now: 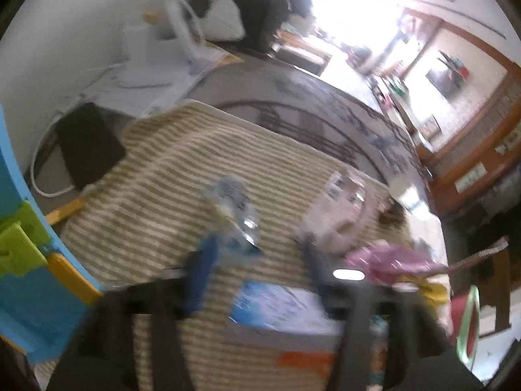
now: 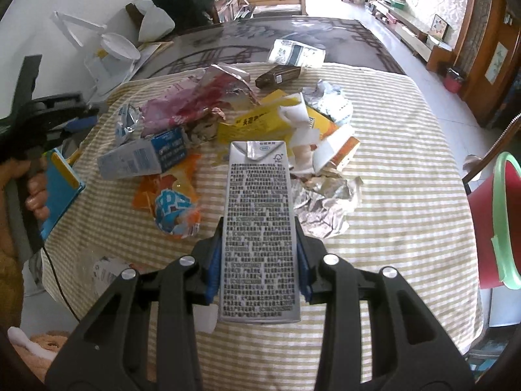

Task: Collect trash
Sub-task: 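Drop the carton into the red bucket with the right gripper while the left drops a milk carton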

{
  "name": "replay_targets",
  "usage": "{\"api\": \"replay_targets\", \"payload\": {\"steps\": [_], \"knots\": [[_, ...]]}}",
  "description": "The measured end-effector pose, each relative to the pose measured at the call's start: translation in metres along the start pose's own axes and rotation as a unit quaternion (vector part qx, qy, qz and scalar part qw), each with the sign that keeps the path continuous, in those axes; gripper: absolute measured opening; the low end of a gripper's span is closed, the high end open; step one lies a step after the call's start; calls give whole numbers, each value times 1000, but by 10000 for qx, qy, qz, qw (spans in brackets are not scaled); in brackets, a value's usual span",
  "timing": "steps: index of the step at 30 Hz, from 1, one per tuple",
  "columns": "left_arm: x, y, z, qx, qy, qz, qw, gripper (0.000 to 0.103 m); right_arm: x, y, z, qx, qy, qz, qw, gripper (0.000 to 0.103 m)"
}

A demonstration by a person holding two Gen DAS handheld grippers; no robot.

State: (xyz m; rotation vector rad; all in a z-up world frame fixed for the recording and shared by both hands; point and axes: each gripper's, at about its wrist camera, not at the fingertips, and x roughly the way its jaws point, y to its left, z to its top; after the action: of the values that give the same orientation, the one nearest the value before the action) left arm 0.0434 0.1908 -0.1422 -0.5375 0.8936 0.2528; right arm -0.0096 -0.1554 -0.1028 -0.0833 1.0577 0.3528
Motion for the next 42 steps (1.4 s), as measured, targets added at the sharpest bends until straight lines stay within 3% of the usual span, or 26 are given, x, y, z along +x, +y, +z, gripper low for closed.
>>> {"api": "replay_targets", "payload": {"steps": [3, 8, 10, 11, 12, 15, 20, 25, 34, 42], "knots": [[17, 14, 7, -237, 178, 59, 9995, 69, 2, -2, -4, 86, 40, 10, 10000, 36], [61, 24, 18, -469, 611, 377, 9963, 67, 0, -1, -8, 109, 34, -9, 9999, 36], [73, 24, 17, -450, 804, 390, 9950, 54, -2, 0, -10, 108, 31, -29, 9999, 36], [74, 23, 15, -432, 833, 387, 9948, 35, -3, -1, -11, 121, 16, -45, 9999, 36], [74, 22, 14, -400, 852, 334, 9950, 23, -4, -2, -11, 137, -3, -58, 9999, 36], [60, 17, 11, -344, 684, 262, 9967, 15, -10, -5, -10, 223, -108, -126, 9996, 36], [5, -10, 7, 109, 8, 38, 9999, 14, -22, -17, -3, 490, -340, -199, 9980, 36], [-44, -55, -10, 810, -441, -310, 9953, 14, -35, -29, 5, 708, -576, -285, 9954, 36], [-79, -136, -42, 1626, -487, -1029, 9801, 14, -68, -62, 15, 960, -1059, -419, 9888, 36], [-85, -190, -69, 1738, -457, -1010, 9785, 14, -85, -115, 15, 1011, -1253, -371, 9863, 36]]}}
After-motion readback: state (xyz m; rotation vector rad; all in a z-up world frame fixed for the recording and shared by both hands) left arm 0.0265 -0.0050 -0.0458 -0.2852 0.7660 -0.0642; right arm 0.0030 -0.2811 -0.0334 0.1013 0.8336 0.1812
